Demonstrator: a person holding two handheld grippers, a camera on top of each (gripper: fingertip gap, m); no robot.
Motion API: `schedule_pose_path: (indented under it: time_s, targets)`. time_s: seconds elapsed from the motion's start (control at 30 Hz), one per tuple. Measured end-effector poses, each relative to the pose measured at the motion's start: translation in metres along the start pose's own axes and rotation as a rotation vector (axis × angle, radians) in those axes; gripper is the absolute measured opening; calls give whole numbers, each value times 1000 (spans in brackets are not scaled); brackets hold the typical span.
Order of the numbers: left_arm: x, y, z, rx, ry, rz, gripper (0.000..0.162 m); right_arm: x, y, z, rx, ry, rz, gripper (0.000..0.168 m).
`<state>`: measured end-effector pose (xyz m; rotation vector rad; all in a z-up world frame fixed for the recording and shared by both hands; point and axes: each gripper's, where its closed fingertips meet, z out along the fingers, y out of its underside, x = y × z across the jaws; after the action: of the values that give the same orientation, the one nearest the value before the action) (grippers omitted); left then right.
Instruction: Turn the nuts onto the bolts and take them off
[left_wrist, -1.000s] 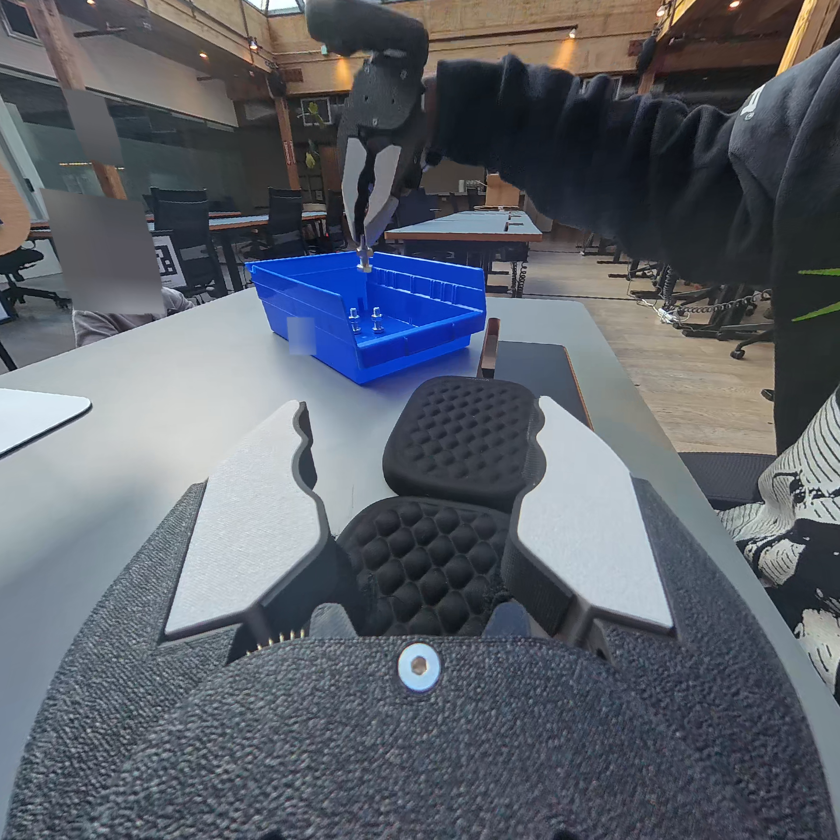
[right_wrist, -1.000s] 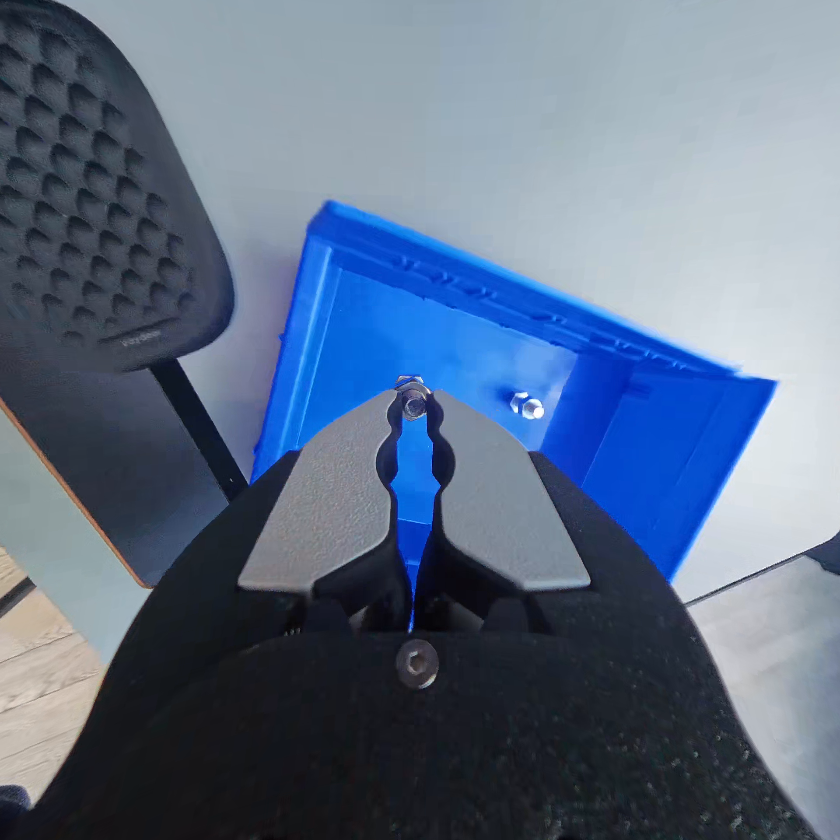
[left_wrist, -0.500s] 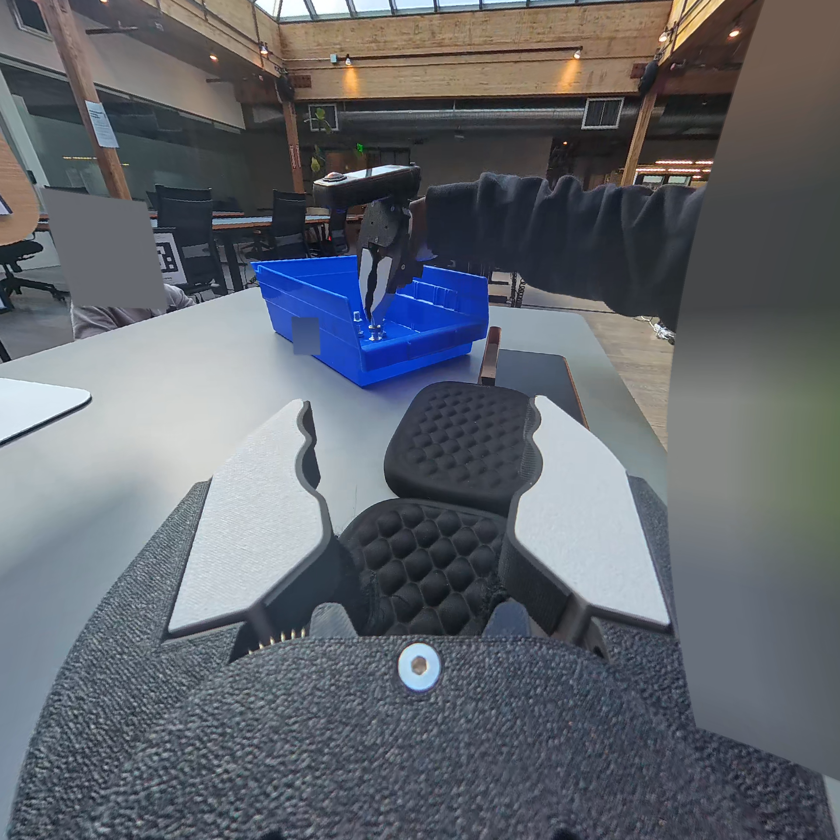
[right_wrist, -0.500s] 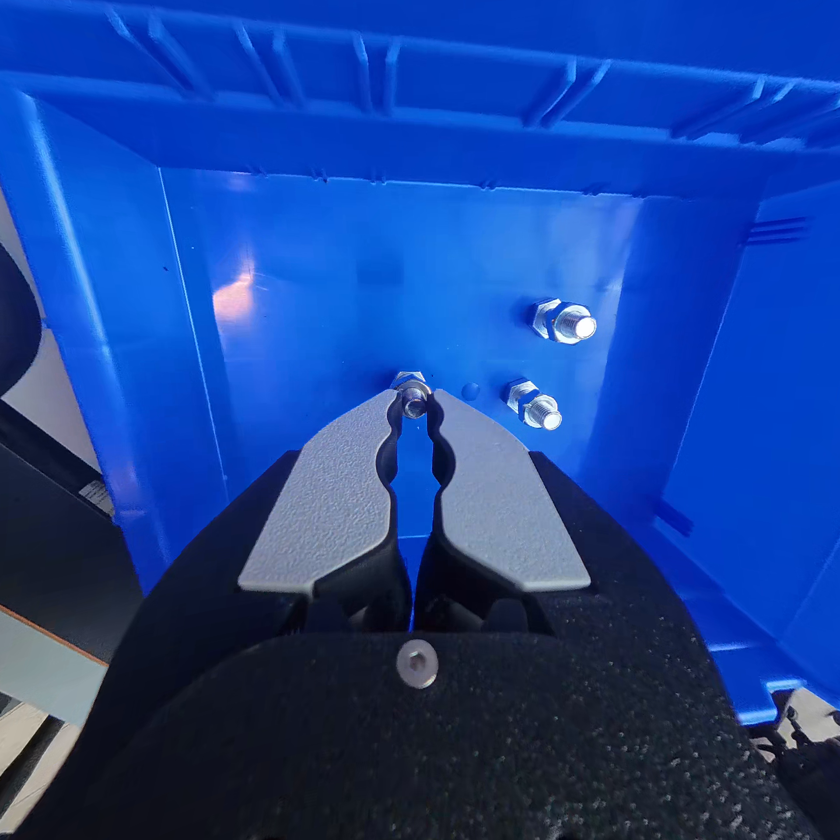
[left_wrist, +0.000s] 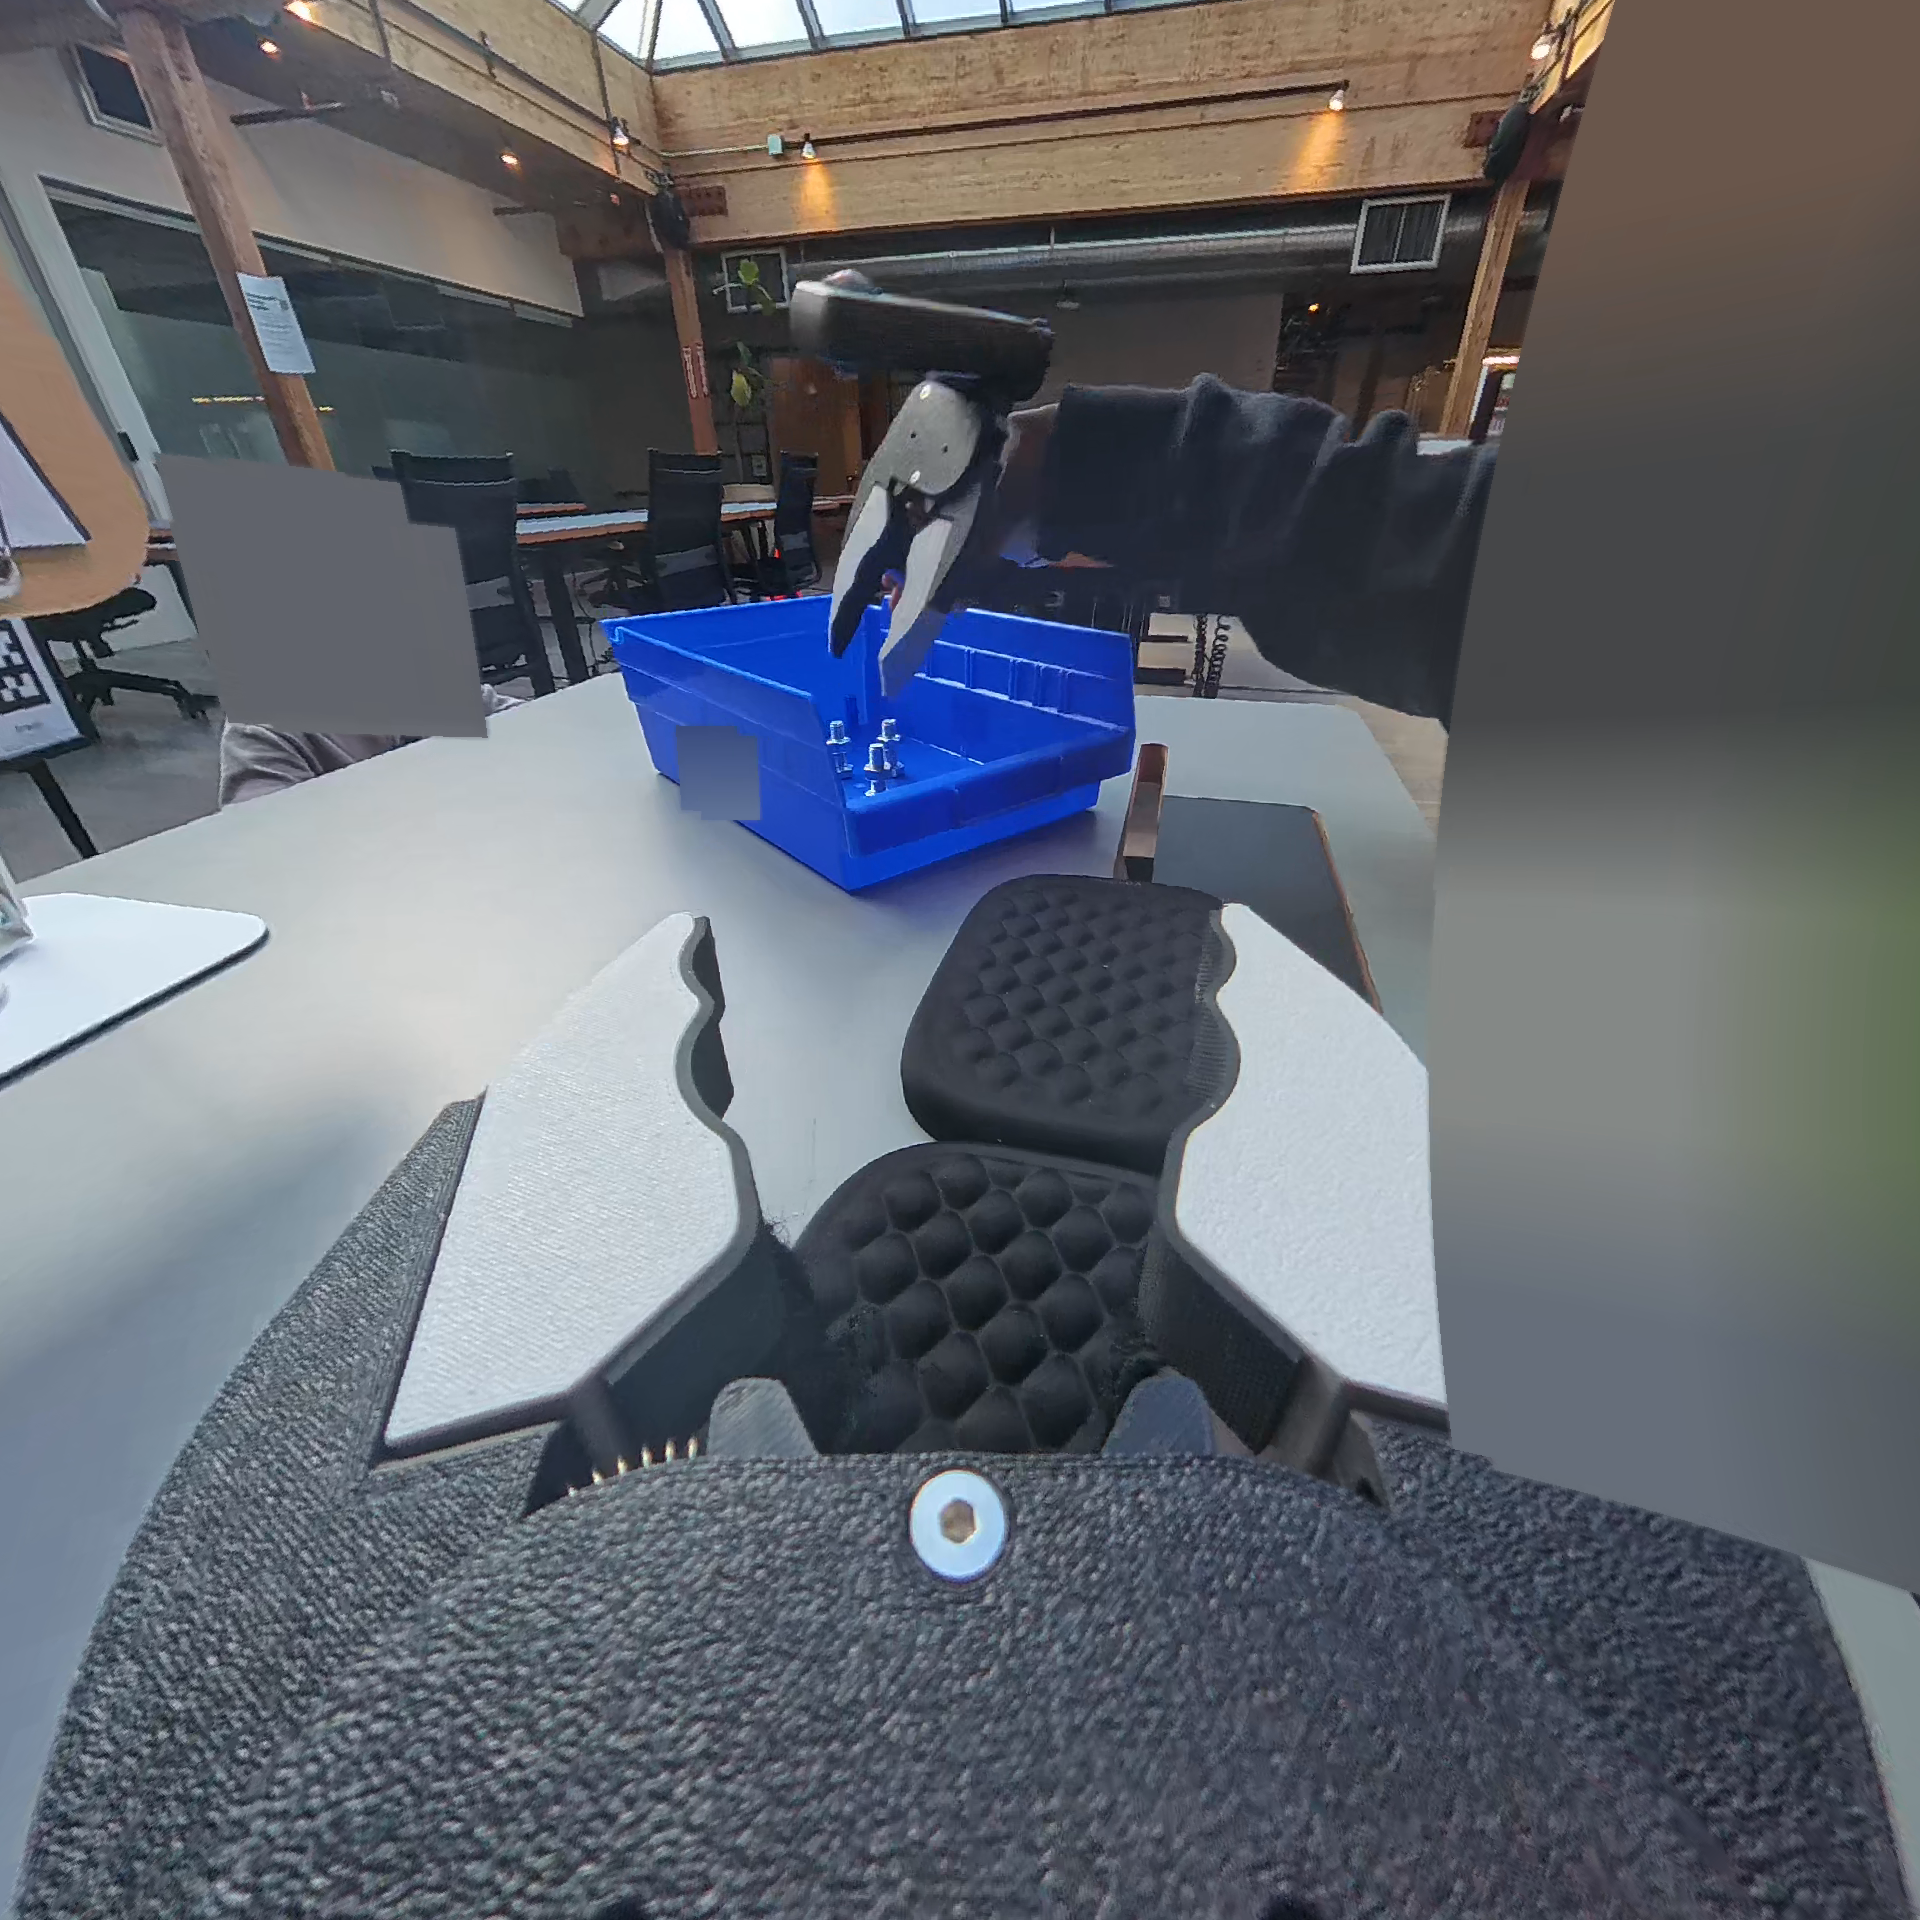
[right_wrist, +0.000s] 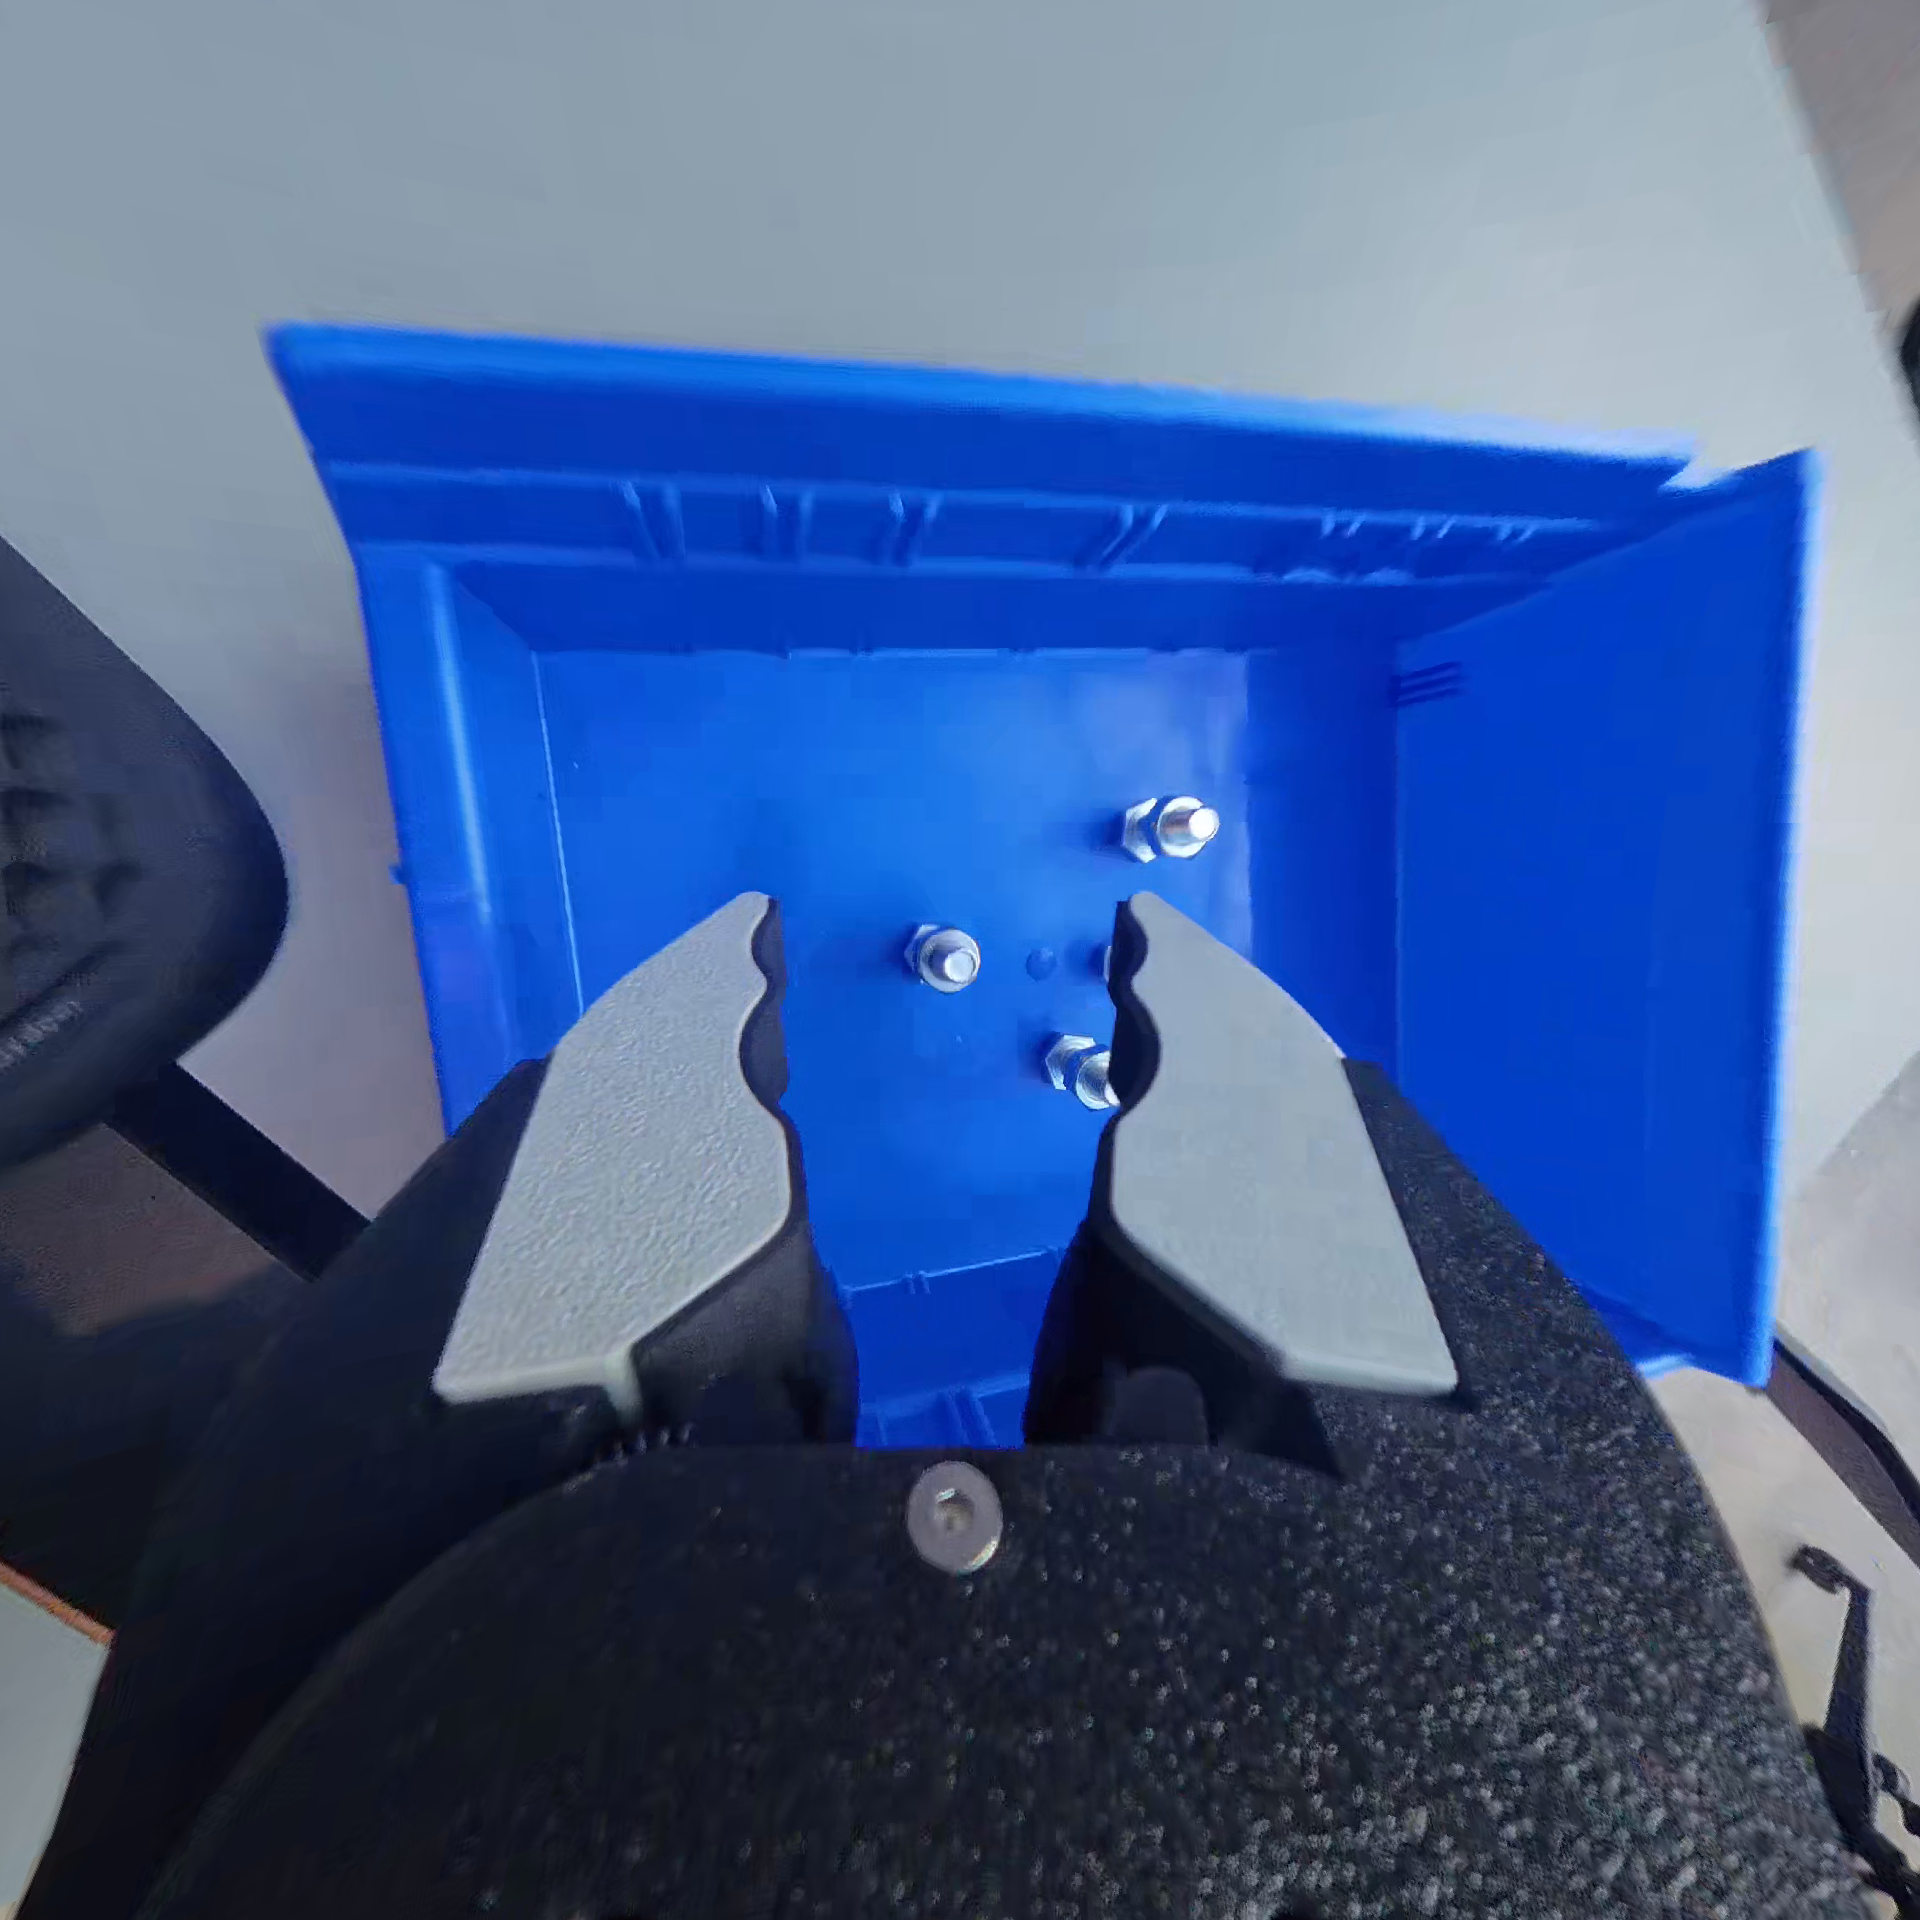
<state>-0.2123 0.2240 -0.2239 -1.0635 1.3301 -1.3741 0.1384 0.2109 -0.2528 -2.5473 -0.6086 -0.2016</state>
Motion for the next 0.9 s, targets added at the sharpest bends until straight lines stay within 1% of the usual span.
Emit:
schedule_pose_path:
  time_s: [0.07, 0.1, 0.2, 0.3, 0.4, 0.47, 0.53, 0.63, 0.77, 0.9]
  targets:
    - [-4, -8, -5, -12, -51, 29, 87, -9, -17, -23, 134, 84, -2, 75]
    - [-5, -15, -9, -14, -73, 30, 87, -17, -23, -34, 188, 110, -12, 78]
    - [-2, -39, -30, -42, -143, 38, 85, -46, -28, -56, 273, 144, -60, 78]
    - [-2, -58, -67, -152, -261, 129, 84, -75, -19, -58, 235, 115, -115, 76]
    - [-11, -66, -119, -347, -421, 252, 84, -97, -6, -49, 151, 64, -168, 76]
    - [-21, -66, -159, -500, -536, 297, 82, -104, 1, -41, 106, 40, -195, 75]
    - [-30, -57, -195, -657, -603, 305, 80, -107, 8, -33, 64, 10, -205, 74]
    - [-38, -34, -236, -881, -632, 254, 81, -110, 15, -24, 25, -29, -200, 70]
    - [-46, 6, -268, -1113, -612, 178, 77, -113, 26, -12, -50, -77, -211, 68]
    - [-57, 42, -290, -1277, -590, 80, 73, -112, 39, 0, -166, -96, -241, 67]
